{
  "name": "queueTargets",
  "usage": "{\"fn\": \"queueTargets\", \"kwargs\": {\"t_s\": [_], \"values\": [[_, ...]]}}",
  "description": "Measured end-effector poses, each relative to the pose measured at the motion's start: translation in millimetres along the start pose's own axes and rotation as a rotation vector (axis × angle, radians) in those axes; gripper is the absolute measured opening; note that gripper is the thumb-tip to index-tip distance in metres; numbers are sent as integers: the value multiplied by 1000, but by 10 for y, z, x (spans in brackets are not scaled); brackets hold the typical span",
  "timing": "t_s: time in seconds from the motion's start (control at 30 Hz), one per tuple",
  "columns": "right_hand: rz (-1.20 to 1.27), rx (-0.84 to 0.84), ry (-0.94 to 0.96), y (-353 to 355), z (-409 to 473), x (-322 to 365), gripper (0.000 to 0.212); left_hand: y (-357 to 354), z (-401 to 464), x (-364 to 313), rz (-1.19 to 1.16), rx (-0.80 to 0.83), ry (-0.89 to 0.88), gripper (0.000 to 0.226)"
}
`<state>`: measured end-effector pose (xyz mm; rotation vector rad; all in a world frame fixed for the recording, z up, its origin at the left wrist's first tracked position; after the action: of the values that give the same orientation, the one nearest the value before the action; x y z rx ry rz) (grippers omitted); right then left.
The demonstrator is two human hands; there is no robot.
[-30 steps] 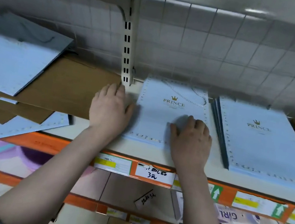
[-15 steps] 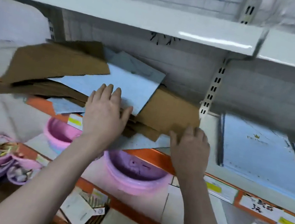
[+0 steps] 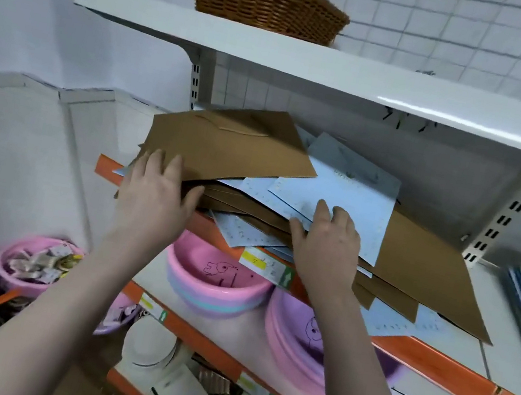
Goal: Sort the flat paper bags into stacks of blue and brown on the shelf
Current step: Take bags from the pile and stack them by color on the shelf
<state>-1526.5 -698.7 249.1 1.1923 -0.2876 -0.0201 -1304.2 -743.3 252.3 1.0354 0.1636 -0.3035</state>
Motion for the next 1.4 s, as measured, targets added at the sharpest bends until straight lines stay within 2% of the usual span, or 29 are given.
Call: {"fn": "queueTargets", "kwargs": {"t_s": [0.27,0.57,0.63,0.87,0.97,1.17,1.3,1.4], "values": [[-54,22,76,-167,778,244,54,-303,607,308,-26,75,80,60],[-56,197,63,-383,1385,313,63,-729,1049,586,-114,325,336,75],[-64,196,39,-417,1439,315,64,-756,1062,610,-171,294,359,74],[4,107,-34,-339,1547,327,64,-557,1157,673,-387,32,374,80],[60,14,-58,-242,1552,313,59,-435,1167,685,-457,-28,357,68],[156,-73,-101,25,1319,246,56,-113,965,619,-462,-69,340,62],[343,-61,-156,173,827,144,56,52,650,543,-474,-54,330,61],[349,-76,-214,242,339,2,55,135,349,469,-491,-1,309,65]]}}
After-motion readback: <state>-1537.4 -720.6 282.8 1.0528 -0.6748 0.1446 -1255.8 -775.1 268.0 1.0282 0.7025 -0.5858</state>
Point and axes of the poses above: each hand's wrist, its own z-axis towards the middle knuckle, its own y-axis out of the back of the hand, x = y × z, the point moved 4 cm from there along z, towards the middle knuckle, and after that the axes turned 6 degrees about x, right-handed, at the moved point
